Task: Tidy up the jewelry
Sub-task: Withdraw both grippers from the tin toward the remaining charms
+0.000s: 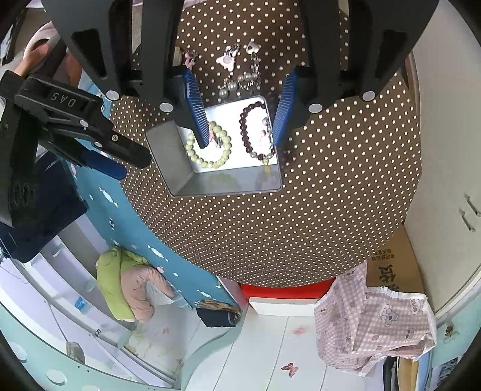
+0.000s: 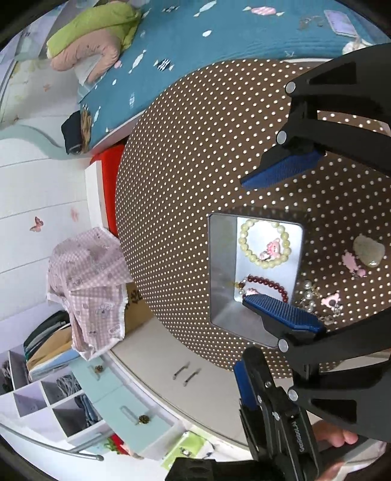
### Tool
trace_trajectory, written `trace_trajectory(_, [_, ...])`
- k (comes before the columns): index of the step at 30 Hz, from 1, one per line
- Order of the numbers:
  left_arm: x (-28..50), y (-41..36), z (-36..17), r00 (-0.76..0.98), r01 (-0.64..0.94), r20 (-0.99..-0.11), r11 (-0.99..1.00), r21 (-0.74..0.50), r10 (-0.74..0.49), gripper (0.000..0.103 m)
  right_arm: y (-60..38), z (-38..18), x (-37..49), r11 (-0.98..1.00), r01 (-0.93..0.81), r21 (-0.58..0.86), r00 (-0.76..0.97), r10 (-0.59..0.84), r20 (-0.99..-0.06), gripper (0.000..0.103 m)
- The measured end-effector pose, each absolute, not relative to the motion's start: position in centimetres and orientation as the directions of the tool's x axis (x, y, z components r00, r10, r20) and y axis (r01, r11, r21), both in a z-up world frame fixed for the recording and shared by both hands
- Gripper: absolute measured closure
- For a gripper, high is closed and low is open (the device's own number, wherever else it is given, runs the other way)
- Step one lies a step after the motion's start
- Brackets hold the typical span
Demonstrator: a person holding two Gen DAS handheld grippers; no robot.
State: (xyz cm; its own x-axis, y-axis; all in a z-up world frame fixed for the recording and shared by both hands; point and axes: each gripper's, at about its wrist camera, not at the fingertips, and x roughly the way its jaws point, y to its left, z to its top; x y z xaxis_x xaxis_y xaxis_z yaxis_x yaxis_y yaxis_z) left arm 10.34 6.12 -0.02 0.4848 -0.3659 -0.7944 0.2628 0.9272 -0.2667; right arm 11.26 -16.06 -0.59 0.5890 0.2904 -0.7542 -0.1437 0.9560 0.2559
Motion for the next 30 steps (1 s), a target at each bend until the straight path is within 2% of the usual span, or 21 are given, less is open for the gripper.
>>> trace_trajectory(11, [6.8, 6.8, -0.7, 0.475, 0.276, -0.802, 0.926, -0.256, -0.363, 0.061, -16.2, -1.2, 8.2, 0.964, -0.133, 0.231, 0.585, 0.264, -0.767, 0.031])
trace_trajectory(30, [4.0, 4.4, -4.8, 0.350, 0.319, -0.858, 0.909, -0.268, -0.376, 0.061, -15.3, -5.9, 4.3, 0.961, -0.156, 0.227, 0.470, 0.275, -0.839, 0.031])
